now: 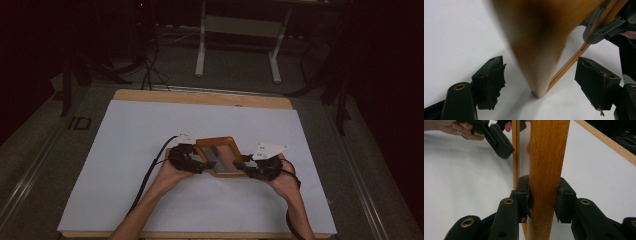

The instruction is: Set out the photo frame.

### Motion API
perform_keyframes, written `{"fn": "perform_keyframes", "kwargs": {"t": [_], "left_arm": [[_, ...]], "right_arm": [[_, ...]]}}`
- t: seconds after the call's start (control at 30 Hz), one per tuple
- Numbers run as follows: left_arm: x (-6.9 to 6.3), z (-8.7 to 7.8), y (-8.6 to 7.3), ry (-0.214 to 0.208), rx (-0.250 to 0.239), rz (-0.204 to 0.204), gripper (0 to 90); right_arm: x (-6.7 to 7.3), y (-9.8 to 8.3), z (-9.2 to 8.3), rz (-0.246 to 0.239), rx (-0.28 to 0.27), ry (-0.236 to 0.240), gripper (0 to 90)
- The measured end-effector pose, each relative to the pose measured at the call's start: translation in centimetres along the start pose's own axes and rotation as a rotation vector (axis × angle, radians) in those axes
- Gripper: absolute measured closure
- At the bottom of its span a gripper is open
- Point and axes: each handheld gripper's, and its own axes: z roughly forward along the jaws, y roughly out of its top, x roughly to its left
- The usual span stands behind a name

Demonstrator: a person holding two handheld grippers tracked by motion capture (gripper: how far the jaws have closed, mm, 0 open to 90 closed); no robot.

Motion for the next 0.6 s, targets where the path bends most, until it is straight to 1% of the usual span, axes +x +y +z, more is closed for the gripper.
{"fn": "perform_keyframes", "kwargs": {"t": [0.1, 0.17, 0.2, 0.27, 0.37, 0.47, 0.6], "left_arm": [[-0.3, 0.6, 0.0, -0.007, 0.007, 0.011, 30.3], [-0.5, 0.9, 0.0, -0.005, 0.009, 0.022, 36.0], [-0.7, 1.0, 0.0, 0.013, 0.01, 0.028, 38.1], [-0.7, 1.0, 0.0, 0.018, 0.01, 0.026, 40.6], [-0.8, 0.9, 0.1, 0.016, 0.01, 0.024, 43.6], [-1.0, 0.9, 0.1, 0.016, 0.009, 0.032, 45.8], [-1.1, 0.9, 0.1, 0.021, 0.008, 0.033, 46.7]], "right_arm": [[0.0, -0.1, 0.0, 0.004, -0.004, -0.001, 68.0], [-0.1, -0.1, 0.0, 0.01, -0.006, -0.001, 67.9], [-0.1, -0.2, 0.0, 0.012, -0.007, 0.0, 67.9], [-0.2, -0.2, 0.0, 0.018, -0.001, -0.003, 67.4], [-0.4, -0.3, -0.1, 0.035, 0.009, -0.004, 66.5], [-0.6, -0.5, -0.1, 0.048, 0.01, 0.002, 65.9], [-0.7, -0.6, -0.1, 0.051, 0.014, 0.0, 65.2]]}}
